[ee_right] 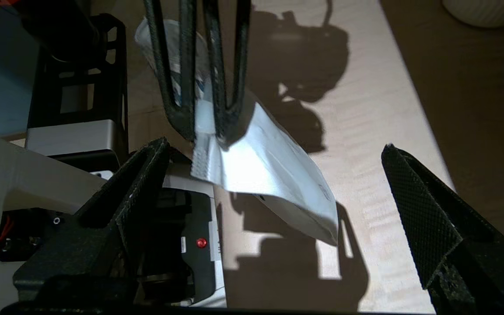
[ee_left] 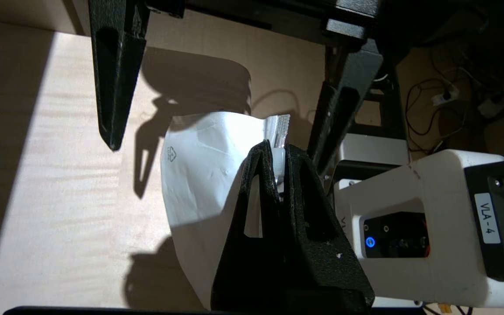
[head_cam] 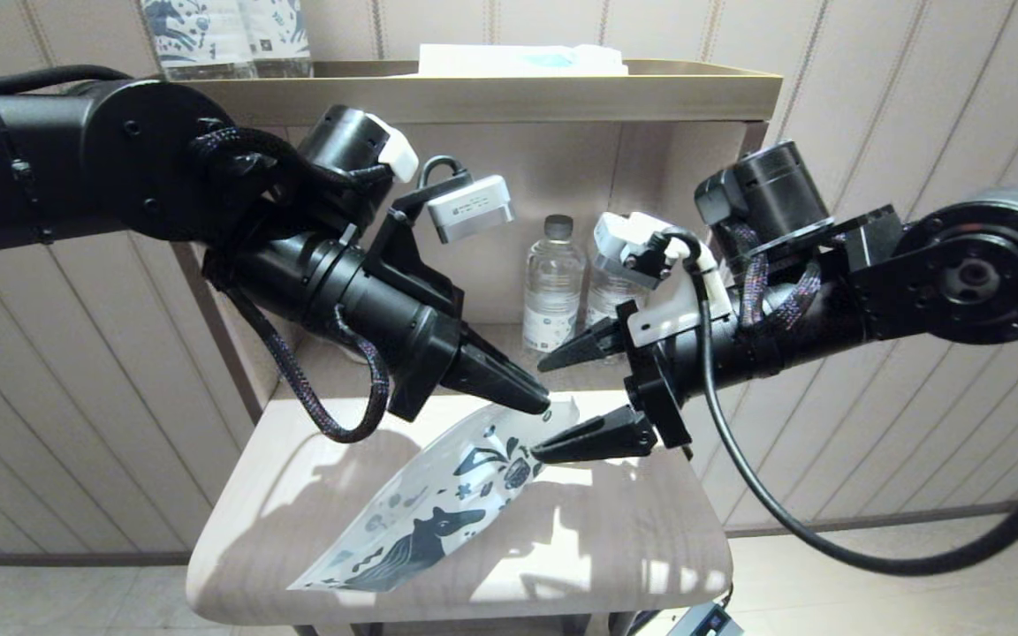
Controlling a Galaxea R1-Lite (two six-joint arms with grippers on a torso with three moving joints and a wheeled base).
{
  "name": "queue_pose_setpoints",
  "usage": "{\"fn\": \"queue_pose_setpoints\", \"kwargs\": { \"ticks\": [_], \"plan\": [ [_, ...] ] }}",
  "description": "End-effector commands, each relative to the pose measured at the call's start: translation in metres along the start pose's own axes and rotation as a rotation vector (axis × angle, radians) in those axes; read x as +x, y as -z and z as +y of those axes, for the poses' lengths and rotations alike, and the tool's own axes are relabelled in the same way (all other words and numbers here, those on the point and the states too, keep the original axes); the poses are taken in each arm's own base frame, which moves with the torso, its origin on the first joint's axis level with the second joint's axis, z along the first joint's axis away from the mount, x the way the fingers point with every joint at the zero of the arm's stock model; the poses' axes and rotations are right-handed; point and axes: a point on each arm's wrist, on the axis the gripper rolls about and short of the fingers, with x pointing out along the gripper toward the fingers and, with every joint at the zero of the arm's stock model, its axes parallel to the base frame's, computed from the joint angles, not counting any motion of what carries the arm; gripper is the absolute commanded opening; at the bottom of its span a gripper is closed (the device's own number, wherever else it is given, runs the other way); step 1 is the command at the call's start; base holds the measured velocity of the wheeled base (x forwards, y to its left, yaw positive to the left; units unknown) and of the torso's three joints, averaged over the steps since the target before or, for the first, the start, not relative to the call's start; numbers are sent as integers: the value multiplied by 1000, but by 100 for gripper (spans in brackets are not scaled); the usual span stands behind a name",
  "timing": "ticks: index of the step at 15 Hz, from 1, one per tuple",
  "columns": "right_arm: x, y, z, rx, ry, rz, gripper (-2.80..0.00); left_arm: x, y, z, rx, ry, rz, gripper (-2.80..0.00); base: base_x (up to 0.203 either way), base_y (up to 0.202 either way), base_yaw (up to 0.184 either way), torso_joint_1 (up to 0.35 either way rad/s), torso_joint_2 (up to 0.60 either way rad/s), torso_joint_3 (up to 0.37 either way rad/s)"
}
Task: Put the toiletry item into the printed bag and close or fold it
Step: Hand it to the other hand
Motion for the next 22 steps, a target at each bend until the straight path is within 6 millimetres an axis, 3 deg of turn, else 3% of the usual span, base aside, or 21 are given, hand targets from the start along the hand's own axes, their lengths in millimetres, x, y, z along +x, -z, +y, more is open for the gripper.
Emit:
{"fn": "queue_pose_setpoints", "kwargs": {
  "ticks": [1,7,22],
  "plan": [
    [10,0,-2,2,-44,-4,0,4,1,5,-6,9,4,-280,0,0,0,0,0,0],
    [21,13,-6,39,-78,19,0,-4,2,8,-10,13,-22,-280,0,0,0,0,0,0],
    [28,8,-14,105,-146,-26,0,-4,0,8,-14,14,-30,-280,0,0,0,0,0,0]
  ]
}}
